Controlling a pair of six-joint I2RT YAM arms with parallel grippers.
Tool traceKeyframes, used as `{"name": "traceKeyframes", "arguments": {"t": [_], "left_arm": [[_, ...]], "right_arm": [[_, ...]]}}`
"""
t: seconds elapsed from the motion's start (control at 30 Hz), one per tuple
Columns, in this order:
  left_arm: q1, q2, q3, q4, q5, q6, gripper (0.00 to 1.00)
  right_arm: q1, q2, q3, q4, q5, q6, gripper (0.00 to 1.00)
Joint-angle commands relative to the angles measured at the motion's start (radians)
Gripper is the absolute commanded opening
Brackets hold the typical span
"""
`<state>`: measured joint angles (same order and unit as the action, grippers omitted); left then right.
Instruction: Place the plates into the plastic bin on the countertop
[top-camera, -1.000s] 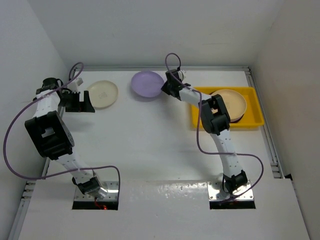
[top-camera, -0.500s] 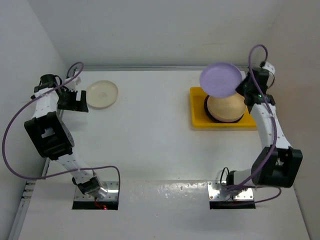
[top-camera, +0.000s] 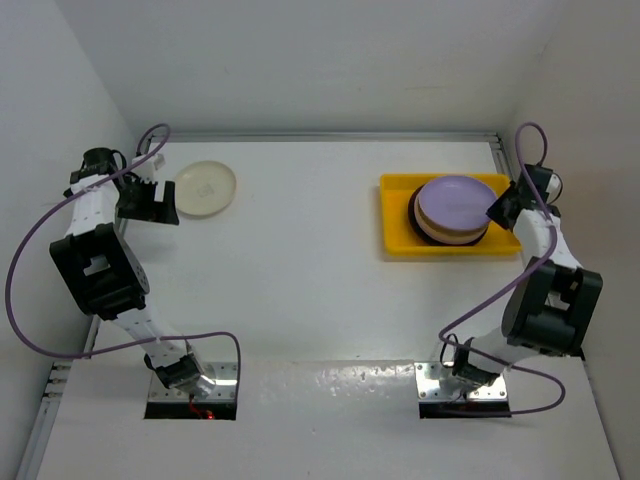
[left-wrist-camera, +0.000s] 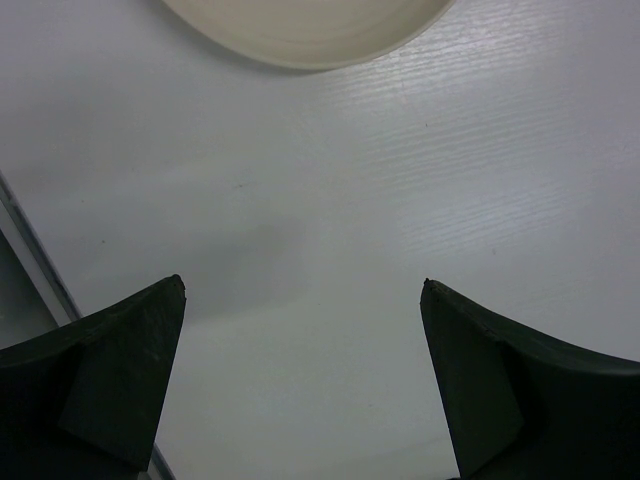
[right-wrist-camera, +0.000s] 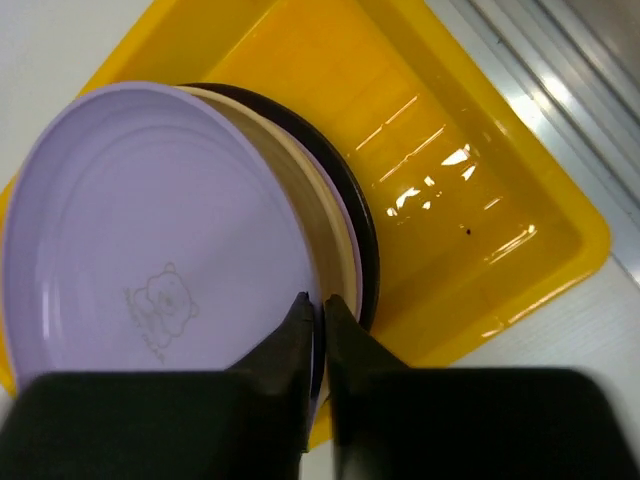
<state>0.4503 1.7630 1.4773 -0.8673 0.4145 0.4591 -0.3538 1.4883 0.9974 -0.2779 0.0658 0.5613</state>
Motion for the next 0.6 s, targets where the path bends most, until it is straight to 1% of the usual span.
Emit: {"name": "traceKeyframes", "arguments": {"t": [0.0,0.03,0.07,0.1,0.13,0.2,0.27,0.3,0.33,0.4,0.43,0.47,0.53,0.57], "left_arm": [[-0.007,-0.056,0.008,-0.007,0.012,0.007,1.00],[-0.007,-0.056,0.008,-0.007,0.012,0.007,1.00],[-0.007,-0.056,0.008,-0.007,0.012,0.007,1.00],[-0.007,-0.056,0.008,-0.007,0.012,0.007,1.00],[-0.007,-0.045,0.008,-0.007,0.012,-0.006,1.00],[0.002,-0.033,-0.003,0.045,0.035,-0.049,1.00],[0.033,-0.019,-0.015,0.103,0.035,-0.111,1.00],[0.042,0.005,-0.034,0.176,0.035,-0.187,1.00],[0.042,0.022,-0.034,0.215,0.035,-0.230,1.00],[0.051,0.067,-0.046,0.289,-0.014,-0.307,1.00],[0.051,0.125,-0.046,0.330,-0.035,-0.365,0.99],[0.051,0.157,-0.011,0.341,-0.048,-0.387,0.99],[0.051,0.219,0.024,0.352,-0.048,-0.427,0.92],[0.038,0.245,0.053,0.362,-0.037,-0.427,0.90]], "right_arm": [[0.024,0.064,0.064,0.052,-0.015,-0.020,0.19],[0.035,0.097,0.069,0.051,-0.006,-0.021,0.30],[0.042,0.102,0.075,0.049,0.003,-0.026,0.39],[0.045,0.113,0.090,0.043,0.015,-0.038,0.60],[0.050,0.122,0.098,0.043,0.022,-0.049,0.66],[0.075,0.124,0.125,0.010,0.064,-0.077,0.72],[0.107,0.101,0.129,0.000,0.104,-0.116,0.73],[0.116,0.081,0.129,-0.003,0.132,-0.133,0.75],[0.122,0.075,0.126,-0.003,0.162,-0.133,0.75],[0.153,0.035,0.121,-0.017,0.193,-0.155,0.76],[0.170,0.021,0.118,-0.014,0.196,-0.162,0.76],[0.176,0.007,0.106,-0.014,0.200,-0.166,0.76],[0.206,-0.040,0.095,-0.003,0.209,-0.173,0.76],[0.214,-0.065,0.078,0.002,0.209,-0.178,0.76]]}}
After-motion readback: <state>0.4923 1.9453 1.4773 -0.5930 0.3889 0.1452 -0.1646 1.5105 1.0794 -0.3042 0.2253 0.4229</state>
